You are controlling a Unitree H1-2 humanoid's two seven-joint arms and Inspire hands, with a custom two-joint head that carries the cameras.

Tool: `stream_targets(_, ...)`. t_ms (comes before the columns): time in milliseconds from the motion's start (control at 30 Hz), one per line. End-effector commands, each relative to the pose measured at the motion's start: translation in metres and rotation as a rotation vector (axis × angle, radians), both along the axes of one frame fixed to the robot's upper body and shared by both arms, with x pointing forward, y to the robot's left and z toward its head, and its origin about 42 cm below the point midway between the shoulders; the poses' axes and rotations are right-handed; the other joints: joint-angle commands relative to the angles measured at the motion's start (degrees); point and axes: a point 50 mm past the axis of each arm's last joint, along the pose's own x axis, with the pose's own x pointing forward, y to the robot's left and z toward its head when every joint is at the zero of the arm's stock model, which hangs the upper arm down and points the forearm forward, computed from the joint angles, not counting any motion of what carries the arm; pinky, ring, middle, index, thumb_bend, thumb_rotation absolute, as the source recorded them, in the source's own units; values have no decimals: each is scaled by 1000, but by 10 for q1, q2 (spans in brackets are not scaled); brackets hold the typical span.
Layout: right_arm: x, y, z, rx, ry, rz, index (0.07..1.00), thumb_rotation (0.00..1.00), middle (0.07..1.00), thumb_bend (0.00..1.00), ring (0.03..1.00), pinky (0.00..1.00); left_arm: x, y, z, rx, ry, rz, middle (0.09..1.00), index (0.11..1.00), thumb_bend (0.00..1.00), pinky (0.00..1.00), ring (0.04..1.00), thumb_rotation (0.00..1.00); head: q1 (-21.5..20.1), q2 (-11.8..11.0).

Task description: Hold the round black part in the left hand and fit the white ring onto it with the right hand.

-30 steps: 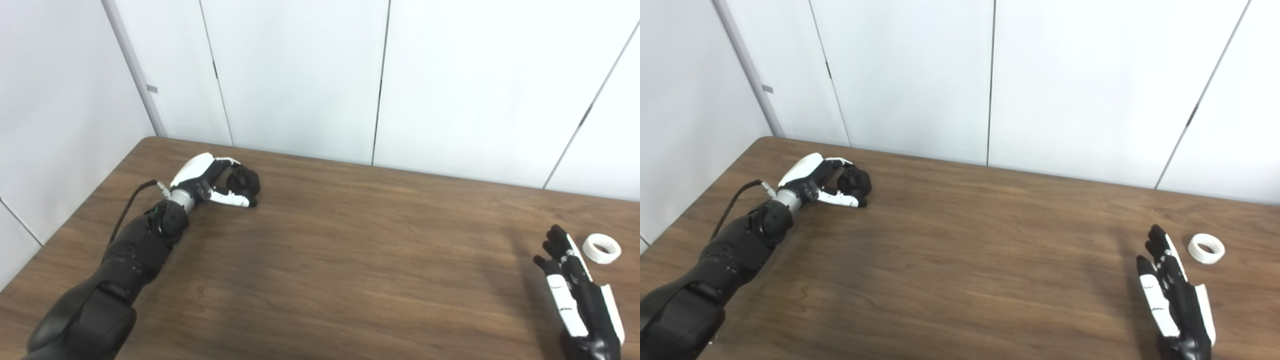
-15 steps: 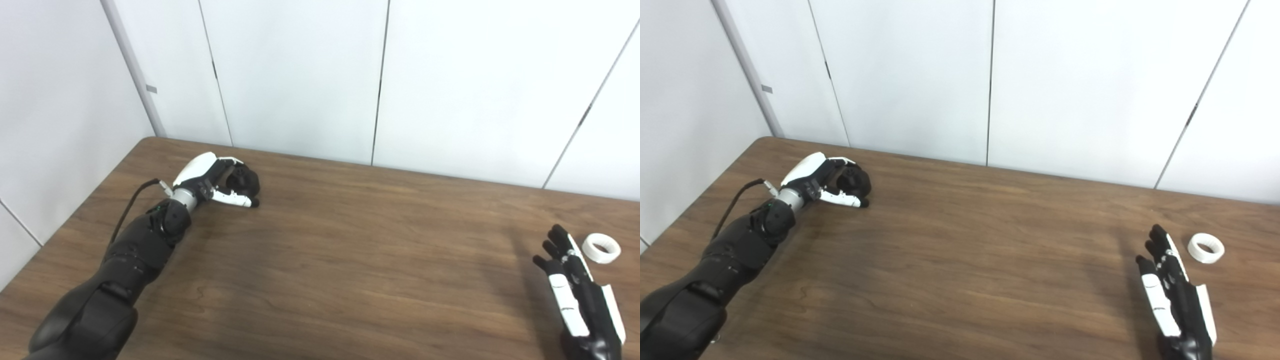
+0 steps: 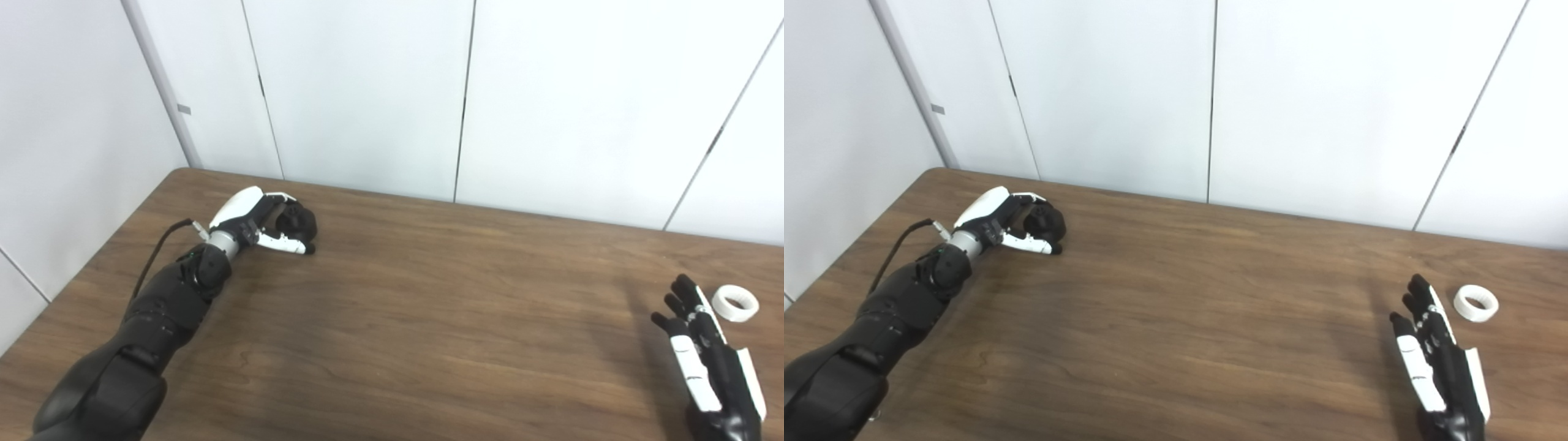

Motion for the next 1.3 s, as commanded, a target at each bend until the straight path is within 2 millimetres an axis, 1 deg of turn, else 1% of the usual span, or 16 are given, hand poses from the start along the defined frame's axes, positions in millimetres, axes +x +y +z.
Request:
stream_targets(0,-11,1,-19,19,45,-10,940,730,958,334,943,847,0,14,15,13,-13,21,859,753,1000,951,952,297,1,-1)
stream_targets(33,-11,2,-18,25,47,-9,935,726,954,340,939,838,-1,14,15,14,-13,24,862,755,1000,956,955,297,0,1)
stream_targets(200,-11,1,-19,43,48,0,941,723,964,341,951,870,-3,17,18,37,-19,21,853,757,1000,972,941,306,2,1)
stream_targets(300,-10,1,-18,42,45,-3,935,701,957,326,941,846,-3,19,18,45,-14,28,855,760,1000,977,940,323,3,0)
stream_targets(500,-10,0,-19,40,41,0,933,710,951,341,935,839,-5,21,18,33,-16,30,858,761,1000,999,943,320,4,0)
stream_targets(700,-10,-1,-20,37,45,-3,936,725,960,349,950,859,-5,23,18,18,-21,33,862,757,1000,997,953,320,5,0)
stream_targets(900,-10,-2,-20,35,39,2,936,721,956,349,939,855,-6,24,18,25,-22,37,856,756,1000,996,947,312,8,1)
stream_targets(1067,-9,-3,-20,25,32,6,936,723,954,351,938,846,-6,23,18,23,-21,34,856,754,1000,999,948,327,9,1)
stream_targets(1267,-10,-4,-20,40,36,8,939,713,958,350,945,862,-5,22,19,23,-10,45,865,762,1000,1000,955,325,10,0)
